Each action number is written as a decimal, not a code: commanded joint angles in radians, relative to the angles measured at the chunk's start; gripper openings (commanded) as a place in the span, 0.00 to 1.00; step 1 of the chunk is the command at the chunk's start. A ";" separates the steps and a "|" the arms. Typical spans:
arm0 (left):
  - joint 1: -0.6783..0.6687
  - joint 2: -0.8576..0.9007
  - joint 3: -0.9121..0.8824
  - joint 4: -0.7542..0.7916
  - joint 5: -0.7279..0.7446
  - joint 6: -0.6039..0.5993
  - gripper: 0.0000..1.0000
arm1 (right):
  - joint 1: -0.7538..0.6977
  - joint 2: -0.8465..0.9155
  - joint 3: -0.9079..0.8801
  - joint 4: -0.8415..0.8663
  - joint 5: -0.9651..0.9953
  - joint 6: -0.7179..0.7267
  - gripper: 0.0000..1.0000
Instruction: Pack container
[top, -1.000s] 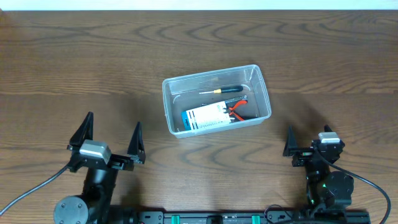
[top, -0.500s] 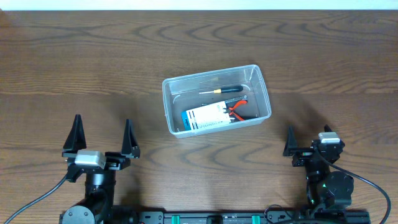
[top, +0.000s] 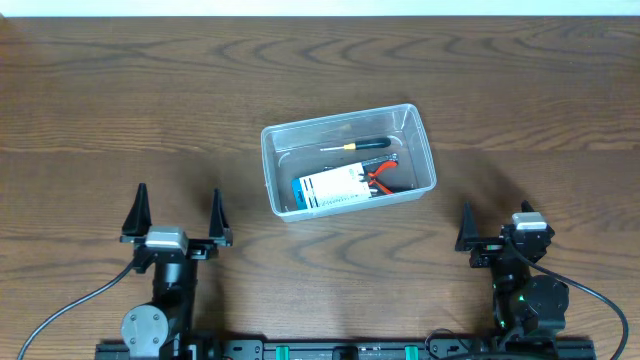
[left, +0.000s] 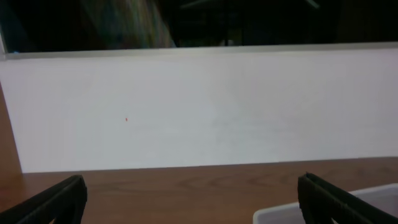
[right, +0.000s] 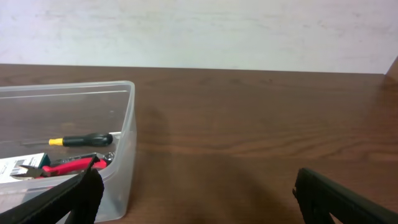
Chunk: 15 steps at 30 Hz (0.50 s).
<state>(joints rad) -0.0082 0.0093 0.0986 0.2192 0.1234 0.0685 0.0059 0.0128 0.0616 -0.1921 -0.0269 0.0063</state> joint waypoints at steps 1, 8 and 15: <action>0.005 -0.008 -0.037 0.020 -0.013 0.028 0.98 | 0.008 -0.007 -0.005 0.002 0.003 -0.004 0.99; 0.005 -0.008 -0.095 -0.013 -0.012 0.028 0.98 | 0.008 -0.007 -0.005 0.002 0.003 -0.004 0.99; 0.005 -0.008 -0.095 -0.087 -0.014 0.029 0.98 | 0.008 -0.007 -0.005 0.002 0.003 -0.004 0.99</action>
<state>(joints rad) -0.0082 0.0093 0.0063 0.1474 0.1230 0.0830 0.0063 0.0128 0.0612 -0.1921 -0.0269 0.0063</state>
